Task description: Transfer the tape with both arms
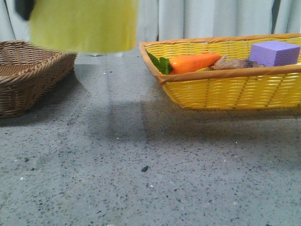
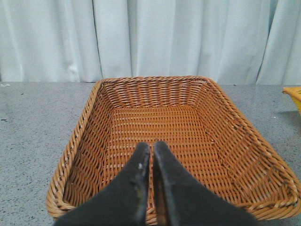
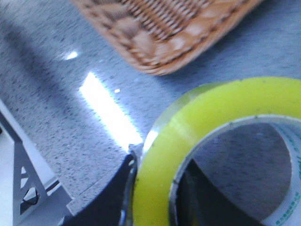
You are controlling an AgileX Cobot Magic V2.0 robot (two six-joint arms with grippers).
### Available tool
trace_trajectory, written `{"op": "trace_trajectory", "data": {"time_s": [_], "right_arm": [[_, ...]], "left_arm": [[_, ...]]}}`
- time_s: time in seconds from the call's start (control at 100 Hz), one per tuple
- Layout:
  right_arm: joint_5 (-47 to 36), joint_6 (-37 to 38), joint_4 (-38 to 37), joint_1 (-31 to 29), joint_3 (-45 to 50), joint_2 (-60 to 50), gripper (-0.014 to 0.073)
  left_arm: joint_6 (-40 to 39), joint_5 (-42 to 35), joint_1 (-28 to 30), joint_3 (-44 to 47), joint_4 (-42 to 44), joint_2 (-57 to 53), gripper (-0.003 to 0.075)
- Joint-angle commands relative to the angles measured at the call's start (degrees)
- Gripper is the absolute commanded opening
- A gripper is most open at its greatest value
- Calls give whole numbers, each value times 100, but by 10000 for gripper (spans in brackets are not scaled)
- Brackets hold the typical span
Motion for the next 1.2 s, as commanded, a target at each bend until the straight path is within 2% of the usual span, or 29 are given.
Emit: {"op": "trace_trajectory", "data": {"time_s": [0.0,0.72,0.79,0.98,1.19], "right_arm": [[65,-62,-159,26,-216,-120,56],[-37,-62,-540,16,-181,773,67],[-26,-62,-540,16,-181,773,111],[195,-62,-550,16,-181,751,310],[155,-62,-844,6,-191,301,321]], "left_arm": [[-42,-474,-5,-204,8,83,-21],[-42,-527,-5,-204,8,83,-21],[-42,-587,-5,-204,8,83,-21],[-42,-602,-5,-204,8,83,-21],[-42,-419,-5,-419,8,83,-21]]}}
